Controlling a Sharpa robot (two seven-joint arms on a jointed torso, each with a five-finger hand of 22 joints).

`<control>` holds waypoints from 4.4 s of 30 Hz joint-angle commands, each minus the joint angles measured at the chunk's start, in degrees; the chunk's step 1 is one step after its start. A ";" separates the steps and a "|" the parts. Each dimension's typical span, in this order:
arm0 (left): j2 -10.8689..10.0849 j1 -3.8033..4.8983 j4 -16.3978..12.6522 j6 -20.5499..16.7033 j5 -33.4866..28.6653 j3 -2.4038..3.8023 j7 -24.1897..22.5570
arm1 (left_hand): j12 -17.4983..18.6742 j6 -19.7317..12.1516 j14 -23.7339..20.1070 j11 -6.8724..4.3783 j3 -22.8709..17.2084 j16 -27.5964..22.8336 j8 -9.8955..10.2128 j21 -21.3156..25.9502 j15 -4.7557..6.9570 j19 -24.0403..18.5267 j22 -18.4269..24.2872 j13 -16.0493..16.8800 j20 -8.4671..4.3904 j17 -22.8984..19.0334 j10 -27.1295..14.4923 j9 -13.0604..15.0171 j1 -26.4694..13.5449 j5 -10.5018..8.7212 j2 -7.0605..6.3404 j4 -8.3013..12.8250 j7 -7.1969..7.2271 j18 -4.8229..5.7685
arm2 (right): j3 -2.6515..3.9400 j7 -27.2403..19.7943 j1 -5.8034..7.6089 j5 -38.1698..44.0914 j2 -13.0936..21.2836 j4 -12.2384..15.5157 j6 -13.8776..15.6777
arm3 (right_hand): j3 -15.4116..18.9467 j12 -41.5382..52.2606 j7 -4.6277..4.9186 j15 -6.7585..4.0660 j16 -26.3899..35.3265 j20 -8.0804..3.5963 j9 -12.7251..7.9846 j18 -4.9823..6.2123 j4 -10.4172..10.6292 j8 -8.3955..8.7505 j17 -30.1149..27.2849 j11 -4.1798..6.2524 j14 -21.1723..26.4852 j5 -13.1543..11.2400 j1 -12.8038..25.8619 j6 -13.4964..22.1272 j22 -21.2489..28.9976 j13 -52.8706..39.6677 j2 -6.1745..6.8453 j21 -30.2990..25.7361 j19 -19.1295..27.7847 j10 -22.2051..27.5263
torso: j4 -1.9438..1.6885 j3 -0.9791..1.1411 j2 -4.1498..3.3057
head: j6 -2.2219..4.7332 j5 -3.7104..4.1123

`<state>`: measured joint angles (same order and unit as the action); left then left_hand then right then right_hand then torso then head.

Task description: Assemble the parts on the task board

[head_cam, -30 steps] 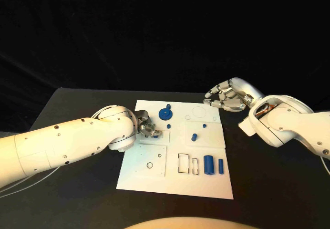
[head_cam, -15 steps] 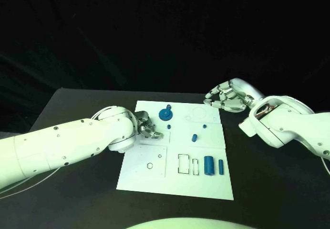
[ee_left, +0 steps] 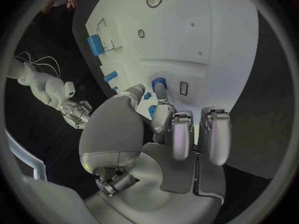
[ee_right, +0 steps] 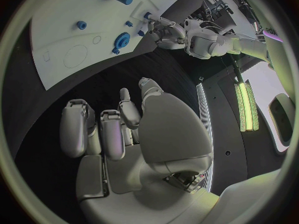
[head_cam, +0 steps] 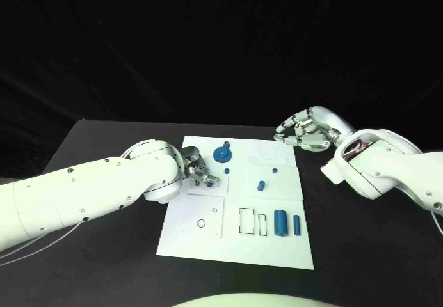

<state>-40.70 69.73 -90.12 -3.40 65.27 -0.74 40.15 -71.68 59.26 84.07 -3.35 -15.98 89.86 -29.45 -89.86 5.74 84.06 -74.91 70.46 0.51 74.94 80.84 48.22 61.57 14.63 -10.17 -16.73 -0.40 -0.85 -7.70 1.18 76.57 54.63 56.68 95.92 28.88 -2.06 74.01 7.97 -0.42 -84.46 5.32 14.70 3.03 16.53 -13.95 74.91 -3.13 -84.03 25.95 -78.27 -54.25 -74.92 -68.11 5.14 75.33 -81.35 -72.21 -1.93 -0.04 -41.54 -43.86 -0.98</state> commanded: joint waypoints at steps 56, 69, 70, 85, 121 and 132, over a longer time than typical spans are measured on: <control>8.66 7.27 22.23 11.07 -1.33 -0.60 1.00 | 3.26 -2.37 5.93 2.88 13.87 0.14 9.21 -0.14 -1.95 5.94 -15.09 -4.03 1.36 15.06 -3.47 -8.49 3.48 0.24 3.60 -0.03 -3.26 0.85 | 0.00 -0.64 -0.05 0.57 -0.36 -0.06 0.08 | 0.52 -0.28 -0.17 -0.50 0.25 0.00 0.10 0.60 0.01 -0.26 6.48 -0.04 -3.79 0.20 0.67 0.24 -6.50 0.05 0.17 -0.32 0.25 0.42 | 0.02 -0.01 -0.09 | 1.19 -1.06; 8.98 6.83 22.39 13.14 -1.80 -0.71 0.67 | 3.19 -2.11 5.93 3.04 14.84 0.14 9.93 -0.14 -2.11 5.94 -15.09 -4.03 1.52 15.06 -3.52 -9.51 3.81 0.26 3.98 -0.03 -3.41 0.85 | 0.00 -0.70 -0.05 0.57 -0.50 -0.14 0.08 | 0.52 -0.28 -0.17 -0.50 0.25 0.00 0.10 0.60 0.01 -0.26 6.48 -0.04 -3.79 0.20 0.67 0.24 -6.50 0.05 0.17 -0.32 0.25 0.42 | -0.04 0.00 -0.03 | 1.14 -1.04; 9.00 6.81 22.34 13.31 -1.85 -0.71 0.66 | 3.20 -2.05 5.93 3.04 14.91 0.14 9.99 -0.14 -2.12 5.94 -15.09 -4.05 1.54 15.06 -3.54 -9.61 3.88 0.26 4.05 -0.02 -3.42 0.85 | 0.00 -0.71 -0.05 0.57 -0.51 -0.14 0.08 | 0.52 -0.28 -0.17 -0.50 0.25 0.00 0.10 0.60 0.01 -0.26 6.48 -0.04 -3.79 0.20 0.67 0.24 -6.50 0.05 0.17 -0.32 0.25 0.42 | -0.04 -0.01 -0.05 | 1.12 -1.06; 9.06 6.65 21.87 14.44 -2.35 -0.75 0.69 | 2.85 -1.20 5.93 3.02 15.42 0.14 10.52 -0.14 -2.14 5.94 -15.09 -3.82 1.64 15.06 -3.35 -10.71 5.42 0.29 4.99 0.09 -3.36 0.85 | 0.00 -0.68 -0.05 0.57 -0.58 -0.17 0.01 | 0.56 -0.19 -0.19 -0.51 0.21 0.00 0.10 0.58 -0.03 -0.29 6.56 -0.03 -3.82 0.28 0.73 0.26 -6.54 -0.03 0.07 -0.28 0.19 0.32 | -0.04 0.00 -0.05 | 1.01 -1.00; 8.97 6.64 21.89 15.79 -3.72 -0.74 0.27 | 3.22 0.03 5.93 2.43 9.84 0.14 11.56 -0.14 -1.66 5.94 -15.09 -4.40 1.34 15.06 -3.53 -13.75 18.24 0.60 11.21 1.56 -2.77 0.85 | 0.00 -0.71 -0.05 0.57 -0.75 -0.21 -0.03 | 0.57 -0.09 -0.20 -0.52 0.19 -0.01 0.11 0.57 -0.05 -0.32 6.59 -0.01 -3.83 0.33 0.75 0.24 -6.57 -0.15 -0.01 -0.25 0.15 0.21 | -0.01 0.01 -0.06 | 0.51 -0.90; 8.47 6.64 21.41 14.54 -5.08 -0.74 -0.17 | 4.01 -0.32 5.93 2.82 -11.27 0.14 11.02 -0.14 -2.07 5.94 -15.09 -5.00 1.54 15.06 -3.51 -13.89 21.94 0.55 5.17 5.04 -3.71 0.85 | 0.00 -0.78 -0.05 0.57 -0.69 -0.15 0.03 | 0.57 -0.09 -0.20 -0.52 0.19 -0.01 0.11 0.57 -0.05 -0.32 6.59 -0.01 -3.83 0.33 0.75 0.24 -6.57 -0.15 -0.01 -0.25 0.15 0.21 | -0.06 0.02 0.01 | 0.52 -0.99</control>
<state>-32.16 76.40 -68.45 11.11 61.47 -1.47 40.08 -67.85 58.45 83.99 -0.49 -18.37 89.86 -17.93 -89.86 3.77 84.05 -74.90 65.36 1.74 74.94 77.16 33.93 84.71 14.79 -3.50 -18.74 -4.30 -0.86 -7.70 0.92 76.55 54.64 56.00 95.70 29.02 -1.75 74.01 7.97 -0.42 -84.46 5.32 14.75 3.03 16.53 -13.95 74.95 -3.13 -84.03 25.95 -78.05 -54.25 -74.94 -68.21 5.37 75.33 -81.35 -72.21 -1.96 -0.03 -41.59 -43.36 -1.96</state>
